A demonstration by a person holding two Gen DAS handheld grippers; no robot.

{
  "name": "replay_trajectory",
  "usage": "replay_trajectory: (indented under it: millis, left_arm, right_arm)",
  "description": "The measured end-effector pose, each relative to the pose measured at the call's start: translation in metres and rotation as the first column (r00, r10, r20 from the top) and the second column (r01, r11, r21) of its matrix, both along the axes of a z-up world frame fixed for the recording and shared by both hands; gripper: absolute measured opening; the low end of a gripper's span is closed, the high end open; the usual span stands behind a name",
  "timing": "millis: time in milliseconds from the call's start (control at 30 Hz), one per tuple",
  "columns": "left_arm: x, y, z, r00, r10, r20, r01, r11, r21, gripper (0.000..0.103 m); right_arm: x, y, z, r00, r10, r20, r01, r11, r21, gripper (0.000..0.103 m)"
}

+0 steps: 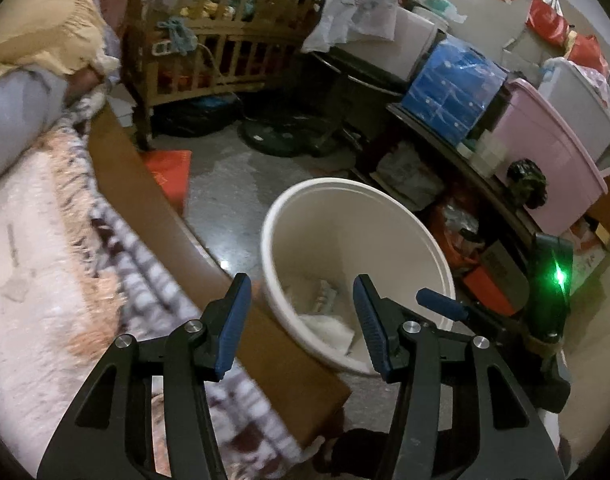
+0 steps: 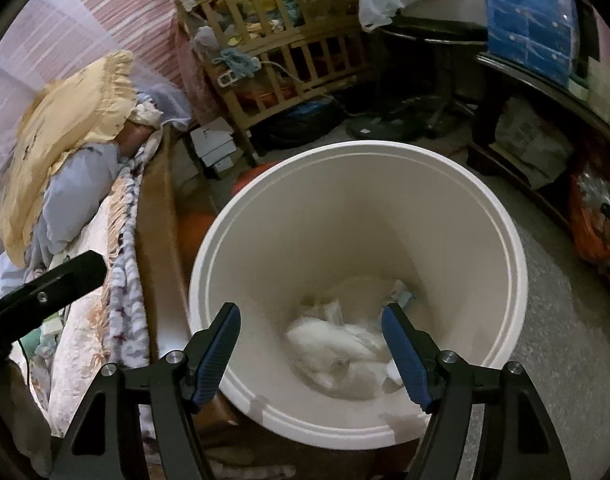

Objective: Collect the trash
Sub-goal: 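Open both tools to drop the box and plush toy into the bucket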

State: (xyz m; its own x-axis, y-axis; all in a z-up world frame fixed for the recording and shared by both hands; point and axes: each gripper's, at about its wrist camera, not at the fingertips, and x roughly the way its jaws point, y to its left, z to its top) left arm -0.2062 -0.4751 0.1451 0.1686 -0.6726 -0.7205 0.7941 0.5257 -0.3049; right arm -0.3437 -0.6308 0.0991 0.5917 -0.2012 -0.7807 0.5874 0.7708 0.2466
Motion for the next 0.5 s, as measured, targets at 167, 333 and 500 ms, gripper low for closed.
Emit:
replay_trajectory:
  millis: [167, 333, 500]
  left_arm:
    - [0.0, 0.027, 0.008, 0.997, 0.057, 0.054, -0.058, 0.998, 0.012, 0.051]
    - [0.002, 0.058, 0.012, 0.987, 0.12, 0.107, -0.124, 0.992, 0.024, 0.051]
    - [0.006, 0.09, 0.016, 0.971, 0.182, 0.156, -0.19, 0.981, 0.039, 0.051]
  right_arm:
    - [0.008, 0.018, 0.009, 0.999, 0.041, 0.017, -0.041, 0.999, -0.022, 0.071]
    - [0.019, 0.042, 0.02, 0.996, 0.083, 0.042, -0.081, 0.996, -0.036, 0.071]
    - [0.032, 0.072, 0.029, 0.989, 0.141, 0.054, -0.138, 0.989, -0.053, 0.071]
